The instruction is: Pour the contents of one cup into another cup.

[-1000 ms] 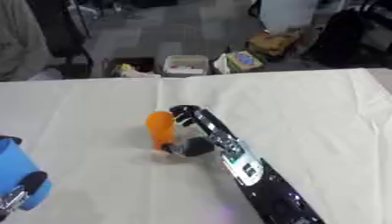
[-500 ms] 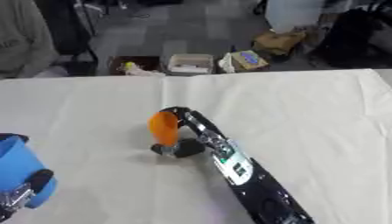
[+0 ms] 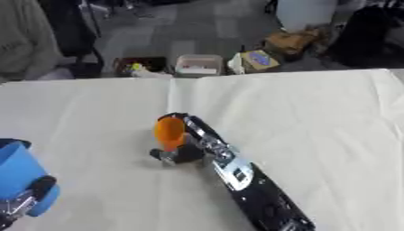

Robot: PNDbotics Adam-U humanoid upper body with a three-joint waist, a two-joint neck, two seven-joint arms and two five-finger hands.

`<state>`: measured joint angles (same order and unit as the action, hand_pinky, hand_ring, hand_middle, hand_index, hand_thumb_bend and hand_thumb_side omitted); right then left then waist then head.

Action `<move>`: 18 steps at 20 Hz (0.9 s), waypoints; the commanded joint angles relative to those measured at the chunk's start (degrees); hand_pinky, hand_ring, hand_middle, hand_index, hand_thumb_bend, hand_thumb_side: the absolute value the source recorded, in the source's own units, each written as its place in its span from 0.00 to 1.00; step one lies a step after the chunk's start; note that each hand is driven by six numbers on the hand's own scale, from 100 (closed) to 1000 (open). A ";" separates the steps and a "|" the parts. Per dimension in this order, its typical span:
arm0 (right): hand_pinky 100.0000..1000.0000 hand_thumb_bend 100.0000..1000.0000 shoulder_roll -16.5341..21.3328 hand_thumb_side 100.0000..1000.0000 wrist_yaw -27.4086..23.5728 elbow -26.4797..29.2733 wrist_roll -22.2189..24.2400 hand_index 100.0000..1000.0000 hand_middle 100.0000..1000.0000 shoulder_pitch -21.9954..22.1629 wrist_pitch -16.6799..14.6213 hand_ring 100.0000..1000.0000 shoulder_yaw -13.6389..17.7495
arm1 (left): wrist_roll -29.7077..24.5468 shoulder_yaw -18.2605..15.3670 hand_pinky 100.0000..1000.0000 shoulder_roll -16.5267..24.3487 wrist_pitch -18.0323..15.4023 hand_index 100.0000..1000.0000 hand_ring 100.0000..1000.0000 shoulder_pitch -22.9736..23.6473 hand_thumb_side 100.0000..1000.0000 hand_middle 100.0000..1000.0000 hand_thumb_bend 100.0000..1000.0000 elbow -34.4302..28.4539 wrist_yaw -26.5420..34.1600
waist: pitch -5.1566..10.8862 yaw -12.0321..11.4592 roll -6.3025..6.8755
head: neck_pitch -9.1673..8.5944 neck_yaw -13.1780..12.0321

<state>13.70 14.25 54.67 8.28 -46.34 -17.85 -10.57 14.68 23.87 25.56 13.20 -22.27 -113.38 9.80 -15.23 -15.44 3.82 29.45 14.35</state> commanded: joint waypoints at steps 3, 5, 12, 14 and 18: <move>0.43 0.39 -0.75 0.04 0.93 -1.45 0.51 0.70 0.43 -0.88 0.48 0.46 0.07 | -0.25 -0.02 0.58 0.28 0.01 0.65 0.23 -0.92 0.00 0.29 0.20 -1.22 0.29 | 0.45 -0.35 0.32 | -1.28 0.52; 0.38 0.34 -1.03 0.01 1.22 -2.27 0.64 0.65 0.38 -0.83 0.52 0.41 0.19 | -0.30 0.04 0.58 0.24 0.00 0.65 0.23 -0.94 0.00 0.29 0.20 -1.22 0.32 | 0.32 -0.44 0.43 | -1.54 0.63; 0.16 0.00 -1.20 0.00 0.24 -2.09 -0.86 0.43 0.14 -0.93 0.65 0.18 0.67 | -0.15 0.05 0.58 0.22 0.04 0.65 0.23 -0.90 0.00 0.29 0.19 -1.22 0.39 | 0.29 -0.19 0.42 | -1.66 0.70; 0.14 0.00 -1.06 0.00 -0.61 -1.31 -1.43 0.41 0.12 -0.85 0.95 0.15 0.72 | -0.13 0.02 0.58 0.31 0.05 0.65 0.23 -0.90 0.00 0.29 0.19 -1.22 0.33 | 0.37 -0.06 0.37 | -1.64 0.64; 0.12 0.00 -0.10 0.00 -2.52 1.53 -2.13 0.39 0.09 -0.83 1.71 0.11 0.78 | -0.15 -0.38 0.57 0.86 -0.26 0.65 0.23 -0.89 0.00 0.29 0.19 -1.22 -0.11 | 0.67 0.28 0.14 | -1.45 0.50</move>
<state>12.79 12.52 54.87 6.42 -46.68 -16.52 -9.89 14.46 24.16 25.53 13.28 -22.36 -113.38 9.95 -15.55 -15.11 4.00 28.55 14.91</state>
